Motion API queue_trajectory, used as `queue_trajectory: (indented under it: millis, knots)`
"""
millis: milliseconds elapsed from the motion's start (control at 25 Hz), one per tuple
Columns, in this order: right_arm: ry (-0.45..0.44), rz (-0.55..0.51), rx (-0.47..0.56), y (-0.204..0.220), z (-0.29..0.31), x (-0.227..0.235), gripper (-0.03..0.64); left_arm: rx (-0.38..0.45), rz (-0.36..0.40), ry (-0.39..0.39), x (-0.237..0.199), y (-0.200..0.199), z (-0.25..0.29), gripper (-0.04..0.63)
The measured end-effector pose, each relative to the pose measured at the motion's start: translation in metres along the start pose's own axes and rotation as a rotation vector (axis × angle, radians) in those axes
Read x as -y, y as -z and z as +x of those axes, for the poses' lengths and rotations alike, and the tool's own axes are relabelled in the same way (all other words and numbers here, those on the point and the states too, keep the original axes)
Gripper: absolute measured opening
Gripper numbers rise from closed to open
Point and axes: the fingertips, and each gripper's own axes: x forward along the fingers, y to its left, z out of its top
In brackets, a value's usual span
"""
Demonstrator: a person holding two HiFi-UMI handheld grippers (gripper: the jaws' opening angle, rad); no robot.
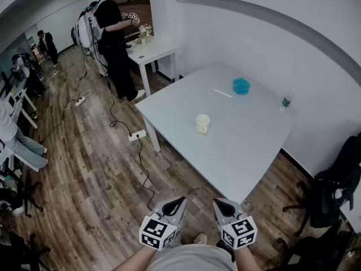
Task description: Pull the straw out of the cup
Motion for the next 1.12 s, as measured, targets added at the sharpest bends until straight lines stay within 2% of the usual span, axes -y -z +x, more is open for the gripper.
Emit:
queue_trajectory:
  millis: [360,680,1120]
  knots:
    - [-0.016,0.001,-0.002,-0.002,0.006,0.001,0.005,0.010,0.007,-0.015,-0.004,-0.005,0.001,0.018]
    - [-0.009,0.073,0.009,-0.001,0.009,-0.002,0.006,-0.001,0.020,0.010,-0.006,-0.003,-0.004,0.018]
    - [0.052,0.084,0.029,-0.013,0.034,-0.020,0.006,0.002,0.031,0.048,-0.044,-0.006,-0.025,0.018]
